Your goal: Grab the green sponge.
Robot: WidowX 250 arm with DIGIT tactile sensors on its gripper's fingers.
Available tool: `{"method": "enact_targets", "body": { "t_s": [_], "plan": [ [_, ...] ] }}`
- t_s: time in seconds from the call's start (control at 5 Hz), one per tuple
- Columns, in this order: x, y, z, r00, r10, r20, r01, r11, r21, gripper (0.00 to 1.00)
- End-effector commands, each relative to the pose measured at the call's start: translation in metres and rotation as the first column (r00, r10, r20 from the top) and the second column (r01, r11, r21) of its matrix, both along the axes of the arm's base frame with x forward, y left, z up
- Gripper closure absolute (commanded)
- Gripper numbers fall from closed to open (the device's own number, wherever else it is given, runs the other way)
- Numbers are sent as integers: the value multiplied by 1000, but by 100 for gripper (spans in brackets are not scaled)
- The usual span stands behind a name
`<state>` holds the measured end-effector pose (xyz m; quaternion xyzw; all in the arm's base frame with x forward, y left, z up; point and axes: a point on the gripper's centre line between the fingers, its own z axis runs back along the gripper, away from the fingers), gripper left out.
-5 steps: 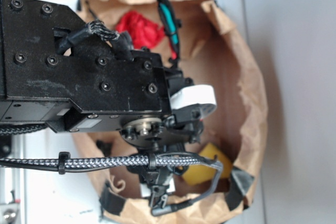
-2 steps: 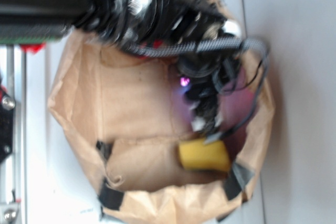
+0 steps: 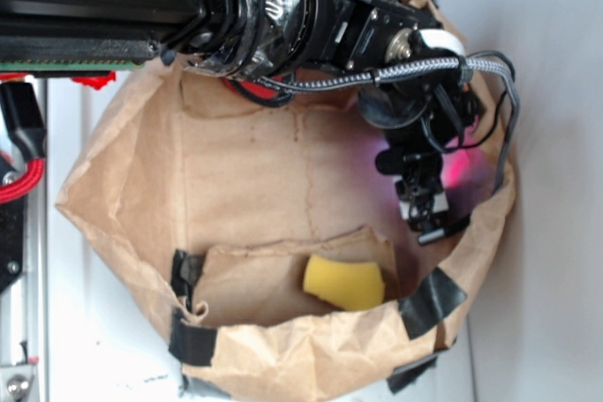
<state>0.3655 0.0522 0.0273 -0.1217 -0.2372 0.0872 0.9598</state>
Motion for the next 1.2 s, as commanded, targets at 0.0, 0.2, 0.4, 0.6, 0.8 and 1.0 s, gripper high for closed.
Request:
{"method": "enact_targets", "body": {
  "t_s": [0.0, 0.2, 0.4, 0.6, 0.8, 1.0],
  "plan": [
    [-12, 6, -40, 996, 2, -92, -2, 1000, -3, 0],
    [-15, 3, -34, 995, 3, -102, -3, 1000, 0, 0],
    [-21, 3, -21, 994, 1, -108, -1, 1000, 0, 0],
    [-27, 6, -9, 996, -10, -92, 8, 1000, -16, 0],
    [-25, 7, 1, 996, -15, -90, 13, 999, -29, 0],
    [-28, 9, 18, 996, -15, -87, 12, 999, -37, 0]
  ]
}}
